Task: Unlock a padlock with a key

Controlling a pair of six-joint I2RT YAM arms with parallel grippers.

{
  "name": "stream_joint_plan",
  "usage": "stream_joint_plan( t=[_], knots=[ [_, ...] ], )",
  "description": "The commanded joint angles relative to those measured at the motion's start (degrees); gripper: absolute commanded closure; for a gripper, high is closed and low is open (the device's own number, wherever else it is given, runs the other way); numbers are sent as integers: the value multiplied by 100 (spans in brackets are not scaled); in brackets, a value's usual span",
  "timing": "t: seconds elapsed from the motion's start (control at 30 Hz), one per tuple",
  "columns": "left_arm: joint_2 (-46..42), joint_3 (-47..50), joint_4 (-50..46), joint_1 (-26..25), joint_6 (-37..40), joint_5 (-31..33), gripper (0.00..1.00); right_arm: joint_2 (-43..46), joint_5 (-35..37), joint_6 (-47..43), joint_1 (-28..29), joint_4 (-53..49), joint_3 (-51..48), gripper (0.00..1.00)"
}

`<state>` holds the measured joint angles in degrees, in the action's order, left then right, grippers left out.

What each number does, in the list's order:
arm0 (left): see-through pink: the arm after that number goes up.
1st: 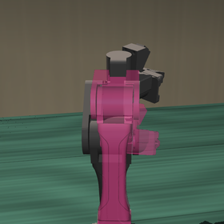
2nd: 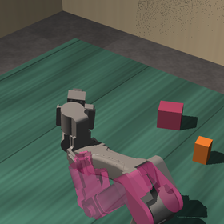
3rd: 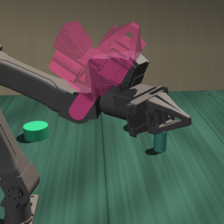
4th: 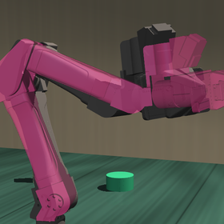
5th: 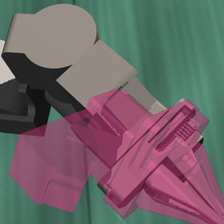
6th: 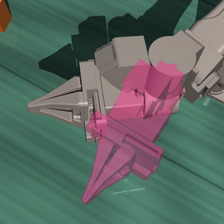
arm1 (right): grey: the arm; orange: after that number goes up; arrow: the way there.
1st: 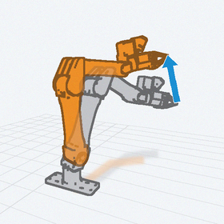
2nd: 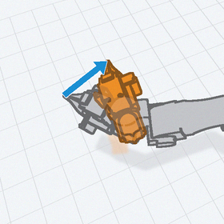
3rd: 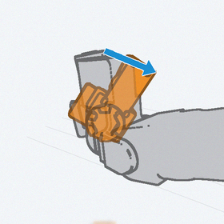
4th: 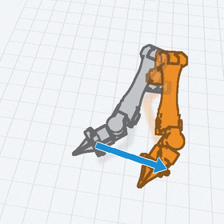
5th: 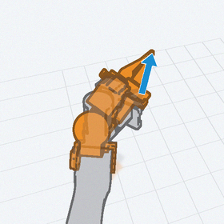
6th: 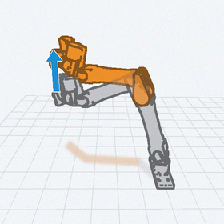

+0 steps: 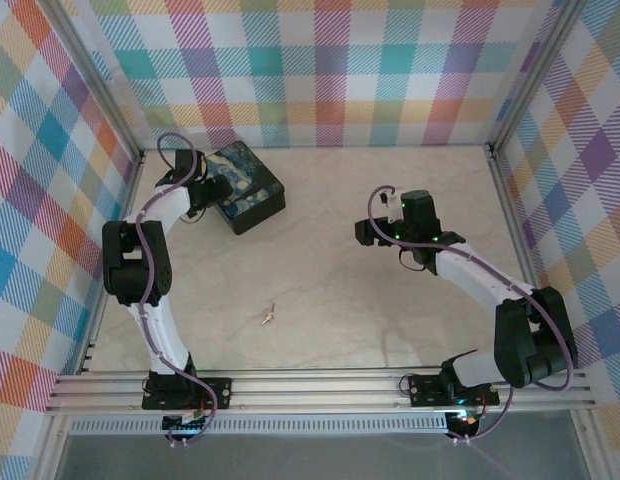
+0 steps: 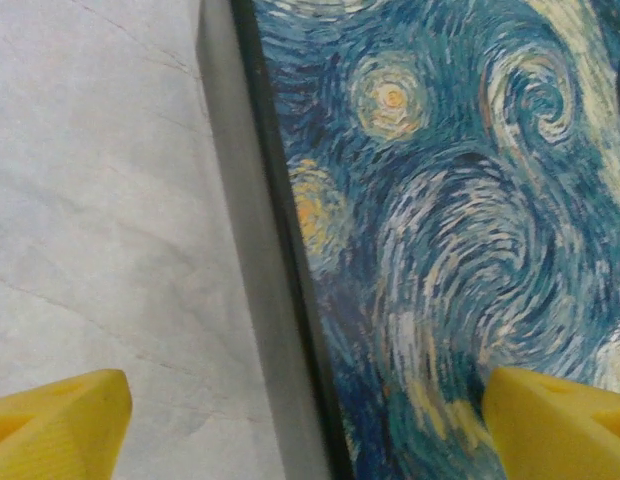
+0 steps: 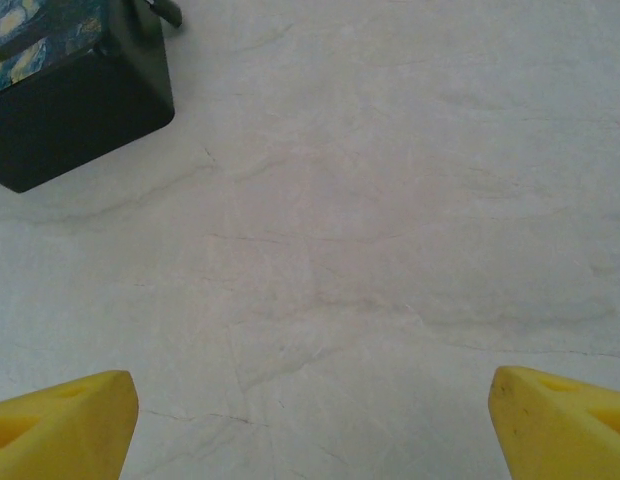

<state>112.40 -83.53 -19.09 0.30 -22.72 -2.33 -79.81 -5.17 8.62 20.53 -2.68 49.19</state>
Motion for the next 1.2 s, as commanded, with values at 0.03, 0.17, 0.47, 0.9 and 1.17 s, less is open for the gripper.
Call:
stream_joint_plan(
  t=[0.03,0.17,0.47,0.9,1.17],
  knots=[
    [142,267,-224,-256,674,-462,21,-30,-28,87,129,-46,-16,10],
    [298,297,-423,-869,1514,-649,31,-130,-111,160,144,44,-17,10],
    [517,-208,-1319,-2133,2614,-1299,35,-348,-40,152,111,-190,377,8],
    [-1094,398,-671,-1844,1315,-1389,19,-1302,-890,239,-44,-746,887,12],
    [-1769,1267,-1303,-1581,-280,-332,19,-1436,-942,1021,1138,-534,828,14]
  ],
)
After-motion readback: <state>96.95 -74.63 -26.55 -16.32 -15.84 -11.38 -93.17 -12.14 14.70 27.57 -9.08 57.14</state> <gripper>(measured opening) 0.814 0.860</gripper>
